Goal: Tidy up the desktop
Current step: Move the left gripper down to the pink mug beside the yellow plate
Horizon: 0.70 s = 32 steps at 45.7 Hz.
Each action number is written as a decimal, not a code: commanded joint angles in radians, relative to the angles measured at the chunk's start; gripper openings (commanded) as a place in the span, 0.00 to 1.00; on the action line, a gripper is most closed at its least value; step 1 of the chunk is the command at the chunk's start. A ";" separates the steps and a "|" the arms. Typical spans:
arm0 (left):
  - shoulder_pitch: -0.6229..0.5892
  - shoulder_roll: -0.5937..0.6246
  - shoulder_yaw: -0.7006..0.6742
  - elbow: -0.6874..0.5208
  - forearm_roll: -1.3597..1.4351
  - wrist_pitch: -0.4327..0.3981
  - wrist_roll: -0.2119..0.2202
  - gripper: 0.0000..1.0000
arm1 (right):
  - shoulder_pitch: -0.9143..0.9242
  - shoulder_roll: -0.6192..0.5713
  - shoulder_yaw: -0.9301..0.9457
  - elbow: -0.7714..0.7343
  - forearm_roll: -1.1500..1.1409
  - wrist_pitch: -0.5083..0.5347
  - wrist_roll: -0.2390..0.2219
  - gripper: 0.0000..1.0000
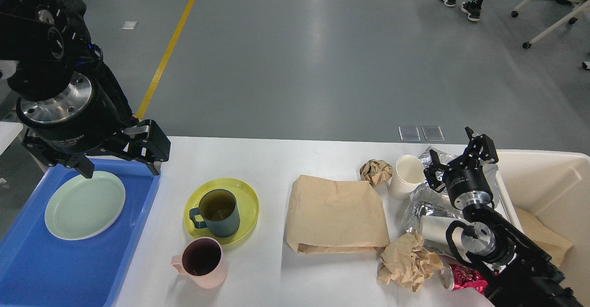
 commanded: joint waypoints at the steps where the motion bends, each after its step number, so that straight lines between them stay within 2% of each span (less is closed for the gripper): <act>1: 0.048 -0.010 -0.013 0.004 -0.004 0.003 -0.004 0.97 | 0.000 0.000 0.001 0.000 0.000 0.000 0.000 1.00; 7: 0.074 -0.010 -0.013 0.007 -0.005 0.005 -0.004 0.97 | 0.000 0.000 0.000 0.000 0.000 0.000 0.000 1.00; 10: 0.100 -0.013 -0.011 0.022 -0.005 0.047 0.007 0.97 | 0.000 0.000 0.000 0.000 0.000 0.000 0.000 1.00; 17: 0.245 -0.001 -0.018 0.056 -0.002 0.212 0.016 0.97 | 0.000 0.000 0.000 0.000 0.000 0.000 0.000 1.00; 28: 0.489 0.077 -0.091 0.162 0.010 0.268 0.019 0.97 | 0.000 0.000 0.000 0.000 0.000 0.000 0.000 1.00; 32: 0.569 0.087 -0.128 0.183 0.013 0.328 0.019 0.97 | 0.000 0.000 0.000 0.000 0.000 0.000 -0.002 1.00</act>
